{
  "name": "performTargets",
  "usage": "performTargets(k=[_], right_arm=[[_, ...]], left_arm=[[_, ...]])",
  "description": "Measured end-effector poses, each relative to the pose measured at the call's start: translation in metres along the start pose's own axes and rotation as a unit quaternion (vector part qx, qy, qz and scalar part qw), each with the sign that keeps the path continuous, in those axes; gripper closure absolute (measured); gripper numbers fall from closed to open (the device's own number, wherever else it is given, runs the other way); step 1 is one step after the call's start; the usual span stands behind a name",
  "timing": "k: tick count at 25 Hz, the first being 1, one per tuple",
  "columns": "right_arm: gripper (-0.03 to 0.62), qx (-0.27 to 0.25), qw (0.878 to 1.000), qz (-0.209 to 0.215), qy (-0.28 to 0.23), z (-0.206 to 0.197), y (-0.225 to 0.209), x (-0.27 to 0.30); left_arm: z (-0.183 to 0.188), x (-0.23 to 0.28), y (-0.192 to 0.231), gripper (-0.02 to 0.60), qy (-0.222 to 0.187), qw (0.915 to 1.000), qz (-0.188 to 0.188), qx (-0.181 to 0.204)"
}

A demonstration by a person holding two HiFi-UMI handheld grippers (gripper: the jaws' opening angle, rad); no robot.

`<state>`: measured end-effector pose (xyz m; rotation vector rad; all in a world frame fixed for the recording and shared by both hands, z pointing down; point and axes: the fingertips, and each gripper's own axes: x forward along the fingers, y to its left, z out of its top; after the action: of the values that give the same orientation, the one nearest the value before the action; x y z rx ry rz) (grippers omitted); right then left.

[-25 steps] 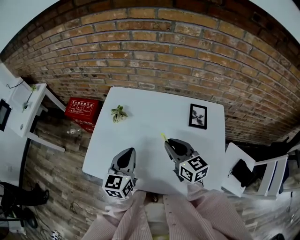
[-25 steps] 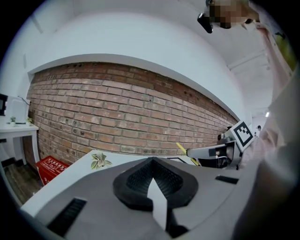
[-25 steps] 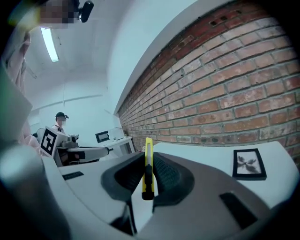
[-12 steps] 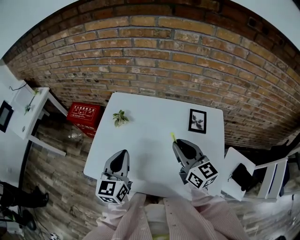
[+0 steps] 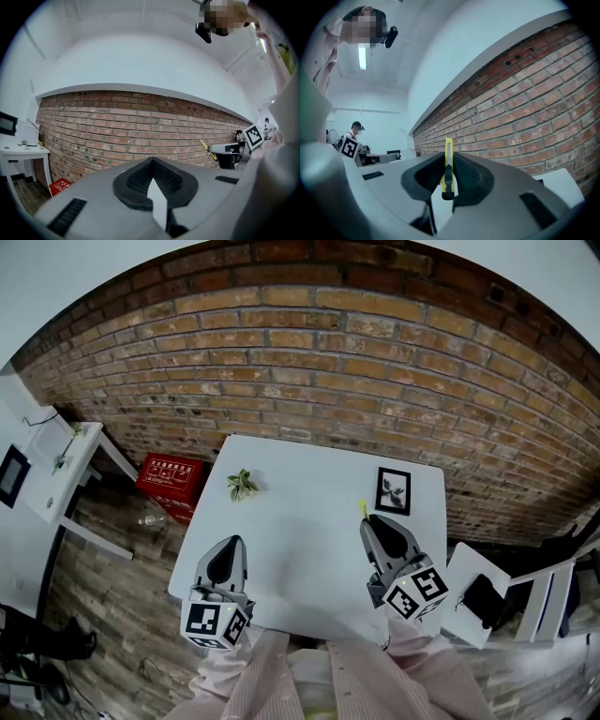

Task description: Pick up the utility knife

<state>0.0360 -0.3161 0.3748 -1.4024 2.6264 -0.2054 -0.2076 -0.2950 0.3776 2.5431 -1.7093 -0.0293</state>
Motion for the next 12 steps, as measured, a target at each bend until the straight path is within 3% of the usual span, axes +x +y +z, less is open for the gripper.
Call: performTargets(k=[12], right_arm=[[0.537, -0.026, 0.999, -0.022, -0.022, 0.026, -0.01, -0.008]], left_arm=[[0.025, -0.008, 0.008, 0.589, -0.02, 0.9995, 0.017, 0.021]])
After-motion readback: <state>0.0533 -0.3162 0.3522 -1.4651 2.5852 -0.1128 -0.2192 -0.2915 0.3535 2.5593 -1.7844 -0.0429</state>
